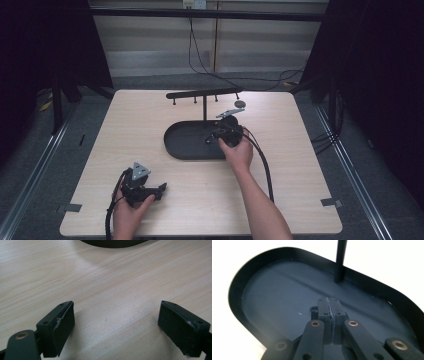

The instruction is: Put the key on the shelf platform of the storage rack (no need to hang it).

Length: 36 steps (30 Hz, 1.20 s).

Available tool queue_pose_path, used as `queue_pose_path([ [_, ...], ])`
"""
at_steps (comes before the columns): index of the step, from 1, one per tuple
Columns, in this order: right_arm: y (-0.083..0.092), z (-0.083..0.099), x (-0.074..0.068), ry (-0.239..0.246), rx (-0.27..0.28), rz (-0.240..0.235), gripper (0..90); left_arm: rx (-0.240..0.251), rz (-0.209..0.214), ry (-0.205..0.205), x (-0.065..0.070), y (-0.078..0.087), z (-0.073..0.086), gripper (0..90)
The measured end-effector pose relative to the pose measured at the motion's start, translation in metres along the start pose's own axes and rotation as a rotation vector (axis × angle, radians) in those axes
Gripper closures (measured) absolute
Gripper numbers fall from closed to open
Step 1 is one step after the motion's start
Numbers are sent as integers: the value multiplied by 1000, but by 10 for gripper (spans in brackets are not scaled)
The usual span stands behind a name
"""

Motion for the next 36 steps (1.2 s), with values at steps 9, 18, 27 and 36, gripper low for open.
queue_pose_path([
  [9,-1,10,6,-1,-20,17,892,-3,3,-4,0,0,0,138],
  [18,0,22,16,-20,-39,45,890,-3,1,-4,0,0,0,138],
  [27,2,24,23,-11,-45,58,888,-2,1,-4,0,0,0,138],
  [36,3,27,29,-26,-47,78,870,-2,0,-4,0,0,0,138],
])
Point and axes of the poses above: each handheld gripper's, and its own axes: y roughly backward along the jaws, z roughly out of its underside, x roughly to its right, the point moved 7 cm from there along -y, roughly forward along the jaws, and after that the axes turned 9 degrees about x, right-handed, at the moved point
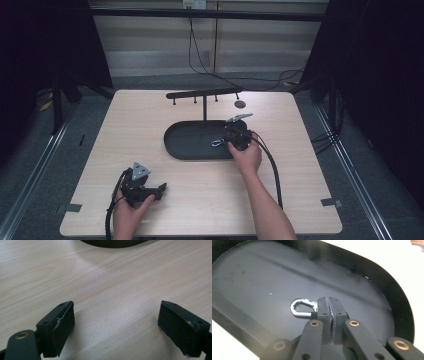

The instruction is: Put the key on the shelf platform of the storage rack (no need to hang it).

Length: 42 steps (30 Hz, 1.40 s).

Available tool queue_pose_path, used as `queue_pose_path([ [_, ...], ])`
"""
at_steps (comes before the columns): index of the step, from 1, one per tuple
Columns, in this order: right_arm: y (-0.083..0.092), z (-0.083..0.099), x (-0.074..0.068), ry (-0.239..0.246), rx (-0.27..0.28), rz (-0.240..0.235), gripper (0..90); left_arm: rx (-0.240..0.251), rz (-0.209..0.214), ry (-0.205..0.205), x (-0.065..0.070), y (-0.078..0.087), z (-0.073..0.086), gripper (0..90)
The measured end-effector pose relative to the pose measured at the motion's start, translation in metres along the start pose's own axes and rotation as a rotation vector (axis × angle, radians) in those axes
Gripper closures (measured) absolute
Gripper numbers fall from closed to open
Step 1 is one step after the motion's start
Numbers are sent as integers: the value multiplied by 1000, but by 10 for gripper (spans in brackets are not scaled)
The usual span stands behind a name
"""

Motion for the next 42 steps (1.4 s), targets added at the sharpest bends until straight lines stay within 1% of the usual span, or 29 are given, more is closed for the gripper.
queue_pose_path([
  [3,1,-1,2,12,5,12,840,-1,1,0,0,0,0,138],
  [9,7,-3,7,30,12,38,733,-1,3,0,0,0,0,138],
  [12,9,-3,9,32,18,39,636,-1,2,0,0,0,0,138],
  [13,10,-3,9,38,17,41,577,-1,3,0,0,0,0,138],
  [14,10,-3,9,38,17,41,577,-1,3,0,0,0,0,138],
  [16,12,-4,9,39,30,46,508,-1,2,0,0,0,0,138],
  [17,14,-5,8,47,39,40,461,-1,2,0,0,0,0,138],
  [18,15,-6,8,50,38,41,430,-1,3,0,0,0,0,138],
  [19,15,-6,8,50,38,41,430,-1,3,0,0,0,0,138],
  [20,16,-6,7,54,41,36,403,1,2,3,0,0,0,138],
  [21,18,-7,5,57,44,30,358,1,2,3,0,0,0,138],
  [22,18,-7,5,57,44,30,358,2,2,3,0,0,0,138],
  [24,20,-8,4,64,53,30,317,1,2,3,0,0,0,138],
  [25,22,-9,3,63,55,26,279,1,2,3,0,0,0,138],
  [27,22,-9,3,61,55,22,264,-4,4,-3,0,0,0,138],
  [30,25,-10,2,59,56,17,243,1,2,3,0,0,0,138],
  [31,25,-10,2,60,55,28,225,1,2,3,0,0,0,138],
  [32,26,-9,3,70,43,46,204,0,2,3,0,0,0,138],
  [33,26,-8,3,74,29,54,196,-1,3,0,0,0,0,138],
  [34,26,-7,3,86,15,55,185,-1,3,0,0,0,0,138],
  [35,27,-5,2,103,-2,68,161,-1,2,0,0,0,0,138],
  [37,28,-4,1,109,-9,64,160,0,3,0,0,0,0,138],
  [38,29,-3,1,113,-10,61,156,-3,3,-3,0,0,0,138],
  [40,33,-2,-1,119,11,60,158,-4,4,-3,0,0,0,138],
  [41,35,-1,-1,113,16,59,157,-1,3,0,0,0,0,138],
  [42,36,0,-1,105,19,47,155,-1,3,0,0,0,0,138],
])
Point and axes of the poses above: each handheld gripper's, and its own axes: y roughly backward along the jaws, z roughly out of its underside, x roughly to its right, the point moved 7 cm from there along -y, roughly forward along the jaws, and after that the axes turned 9 degrees about x, right-handed, at the moved point
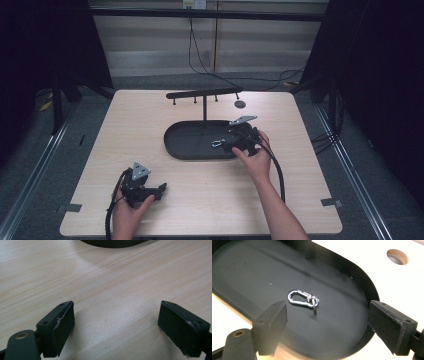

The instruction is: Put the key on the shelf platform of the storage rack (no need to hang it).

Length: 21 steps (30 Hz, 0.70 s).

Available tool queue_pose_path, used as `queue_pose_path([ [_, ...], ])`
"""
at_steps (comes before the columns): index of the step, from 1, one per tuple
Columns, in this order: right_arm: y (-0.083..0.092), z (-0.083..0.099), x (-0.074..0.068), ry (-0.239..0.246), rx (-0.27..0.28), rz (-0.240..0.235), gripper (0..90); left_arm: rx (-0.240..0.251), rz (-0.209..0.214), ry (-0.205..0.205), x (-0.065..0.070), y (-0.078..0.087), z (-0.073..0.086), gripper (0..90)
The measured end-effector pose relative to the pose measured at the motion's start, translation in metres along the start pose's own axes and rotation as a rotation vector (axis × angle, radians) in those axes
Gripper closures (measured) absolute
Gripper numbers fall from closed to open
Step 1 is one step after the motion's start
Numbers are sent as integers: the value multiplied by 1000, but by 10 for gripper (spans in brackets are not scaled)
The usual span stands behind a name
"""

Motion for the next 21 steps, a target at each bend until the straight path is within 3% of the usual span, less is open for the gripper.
queue_pose_path([
  [5,14,1,0,-19,44,-35,155,-2,1,-3,0,0,0,138],
  [11,26,9,3,-42,59,-64,154,1,-1,0,0,0,0,138],
  [21,42,22,8,-42,60,-68,161,0,0,0,0,0,0,138],
])
Point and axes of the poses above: each handheld gripper's, and its own axes: y roughly backward along the jaws, z roughly out of its underside, x roughly to its right, the point moved 7 cm from there along -y, roughly forward along the jaws, and after that the axes turned 9 degrees about x, right-handed, at the moved point
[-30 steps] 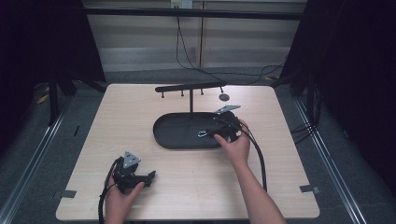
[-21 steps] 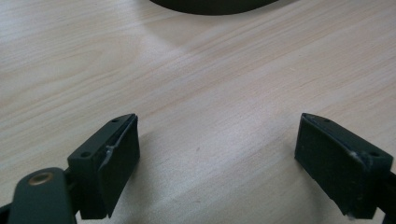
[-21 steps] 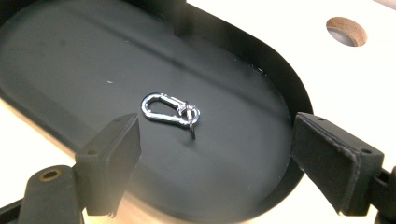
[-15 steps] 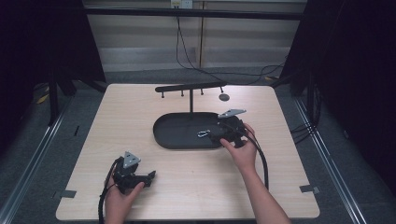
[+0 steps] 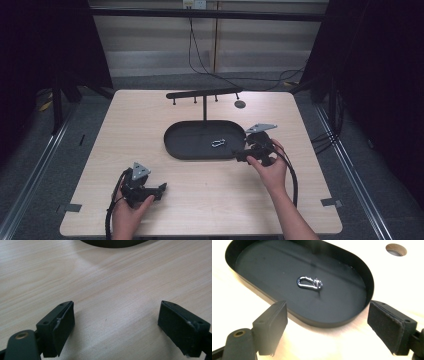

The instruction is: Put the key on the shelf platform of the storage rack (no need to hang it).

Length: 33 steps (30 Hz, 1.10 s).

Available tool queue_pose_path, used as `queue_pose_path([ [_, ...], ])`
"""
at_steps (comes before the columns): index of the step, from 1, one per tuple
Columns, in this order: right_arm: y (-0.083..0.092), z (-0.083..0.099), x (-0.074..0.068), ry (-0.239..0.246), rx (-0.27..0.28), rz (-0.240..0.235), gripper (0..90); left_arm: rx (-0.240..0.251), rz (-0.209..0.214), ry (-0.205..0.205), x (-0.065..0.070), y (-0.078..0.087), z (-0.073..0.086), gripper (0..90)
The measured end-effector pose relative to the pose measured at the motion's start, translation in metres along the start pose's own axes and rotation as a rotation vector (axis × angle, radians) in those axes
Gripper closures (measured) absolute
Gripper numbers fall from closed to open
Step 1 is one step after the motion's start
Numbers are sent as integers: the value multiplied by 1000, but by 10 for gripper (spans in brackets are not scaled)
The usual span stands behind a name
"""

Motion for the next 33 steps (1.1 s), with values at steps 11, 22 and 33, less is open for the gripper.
queue_pose_path([
  [11,17,14,3,-16,22,0,164,-2,1,-2,0,0,0,138],
  [22,34,38,13,-31,25,8,164,0,0,0,0,0,0,138],
  [33,50,55,24,-55,34,15,164,-2,1,-3,0,0,0,138],
])
Point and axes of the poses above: each handheld gripper's, and its own axes: y roughly backward along the jaws, z roughly out of its underside, x roughly to its right, the point moved 7 cm from there along -y, roughly forward along the jaws, and after that the axes turned 9 degrees about x, right-handed, at the moved point
